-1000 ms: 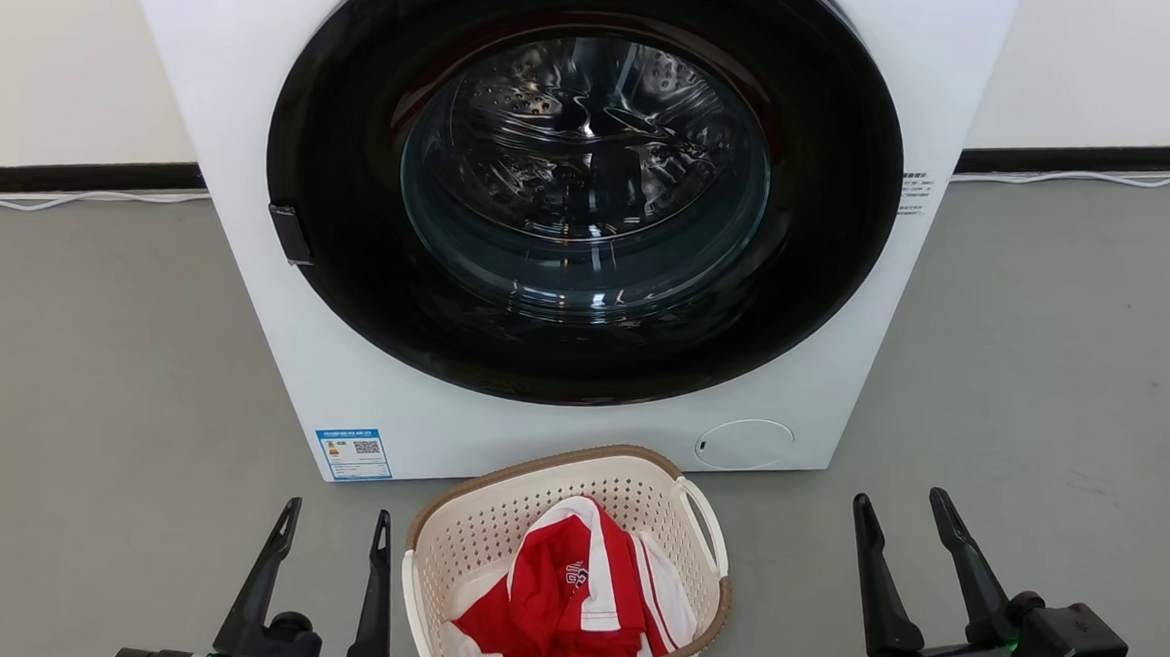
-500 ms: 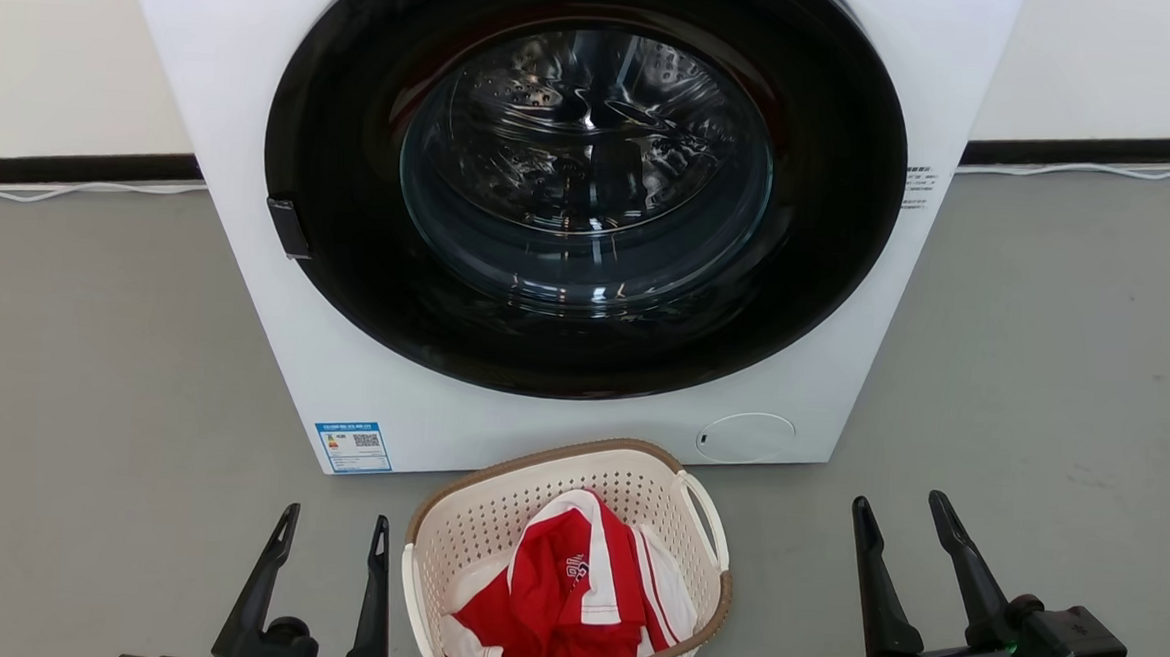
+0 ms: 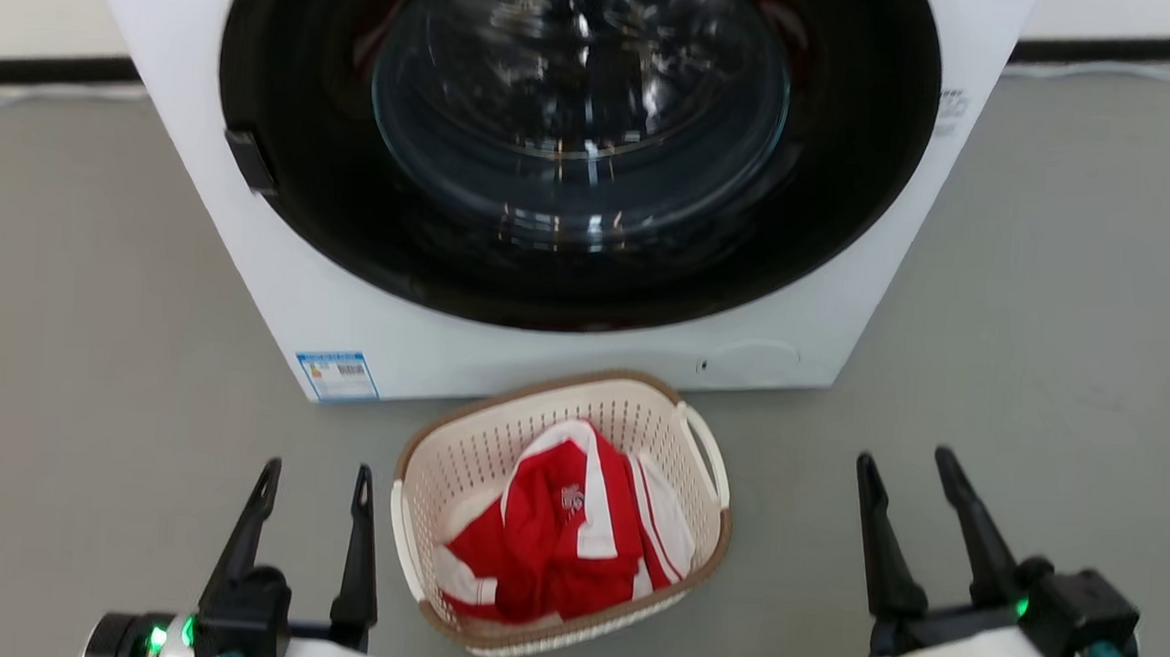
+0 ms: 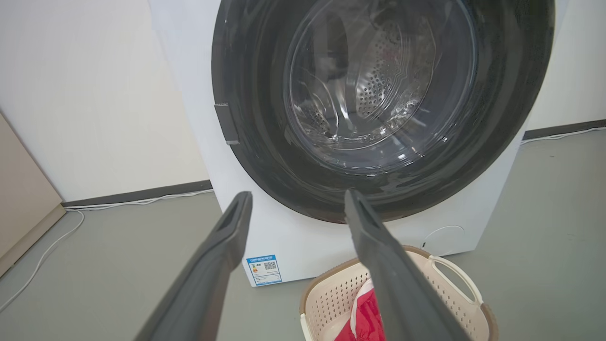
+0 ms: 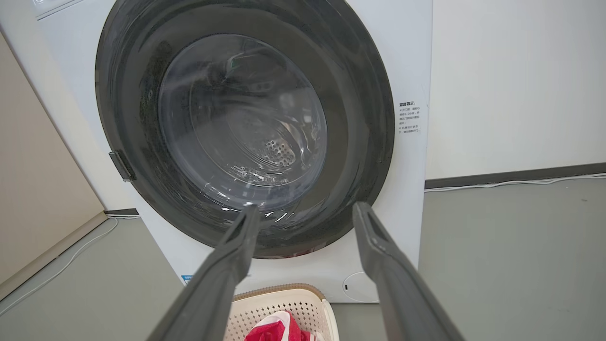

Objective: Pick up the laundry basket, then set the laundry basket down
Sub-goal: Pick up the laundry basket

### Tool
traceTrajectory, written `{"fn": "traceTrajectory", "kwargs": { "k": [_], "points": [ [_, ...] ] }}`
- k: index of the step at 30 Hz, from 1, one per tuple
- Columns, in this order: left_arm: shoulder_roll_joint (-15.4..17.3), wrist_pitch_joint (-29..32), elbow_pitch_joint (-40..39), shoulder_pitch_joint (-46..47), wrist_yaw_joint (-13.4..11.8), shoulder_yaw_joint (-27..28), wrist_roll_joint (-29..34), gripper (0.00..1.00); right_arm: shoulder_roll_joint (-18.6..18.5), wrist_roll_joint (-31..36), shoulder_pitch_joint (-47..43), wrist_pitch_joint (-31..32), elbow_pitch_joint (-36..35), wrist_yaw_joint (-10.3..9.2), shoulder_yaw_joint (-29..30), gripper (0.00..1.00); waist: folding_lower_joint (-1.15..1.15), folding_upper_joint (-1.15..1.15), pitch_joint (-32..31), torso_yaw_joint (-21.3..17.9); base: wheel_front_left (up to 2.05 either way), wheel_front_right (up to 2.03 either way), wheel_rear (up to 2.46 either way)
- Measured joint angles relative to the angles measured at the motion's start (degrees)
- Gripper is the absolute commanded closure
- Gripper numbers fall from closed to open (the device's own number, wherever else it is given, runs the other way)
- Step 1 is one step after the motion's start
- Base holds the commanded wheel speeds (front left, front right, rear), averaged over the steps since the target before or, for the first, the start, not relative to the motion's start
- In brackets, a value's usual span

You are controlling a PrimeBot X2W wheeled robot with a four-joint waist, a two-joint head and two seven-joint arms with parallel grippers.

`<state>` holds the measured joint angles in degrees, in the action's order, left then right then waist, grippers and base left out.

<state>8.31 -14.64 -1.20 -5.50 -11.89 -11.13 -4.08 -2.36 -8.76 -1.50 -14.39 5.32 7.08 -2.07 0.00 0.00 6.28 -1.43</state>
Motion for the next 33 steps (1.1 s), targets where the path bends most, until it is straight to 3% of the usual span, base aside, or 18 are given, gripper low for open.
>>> {"fn": "traceTrajectory", "kwargs": {
  "k": [13,33],
  "points": [
    [-1.86,-0.01,7.73,13.38,3.42,3.32,0.0,0.0,-0.36,-0.1,12.15,-0.01,-1.85,0.0,0.24,0.0,0.0,0.0,14.79,-1.01,0.0,0.0,0.0],
    [-4.54,-0.01,32.66,31.49,6.37,12.1,-2.89,0.0,-0.65,-1.33,24.14,-0.09,-4.34,0.0,0.48,0.0,0.0,0.0,34.35,-4.32,0.0,0.0,0.0]
  ]
}}
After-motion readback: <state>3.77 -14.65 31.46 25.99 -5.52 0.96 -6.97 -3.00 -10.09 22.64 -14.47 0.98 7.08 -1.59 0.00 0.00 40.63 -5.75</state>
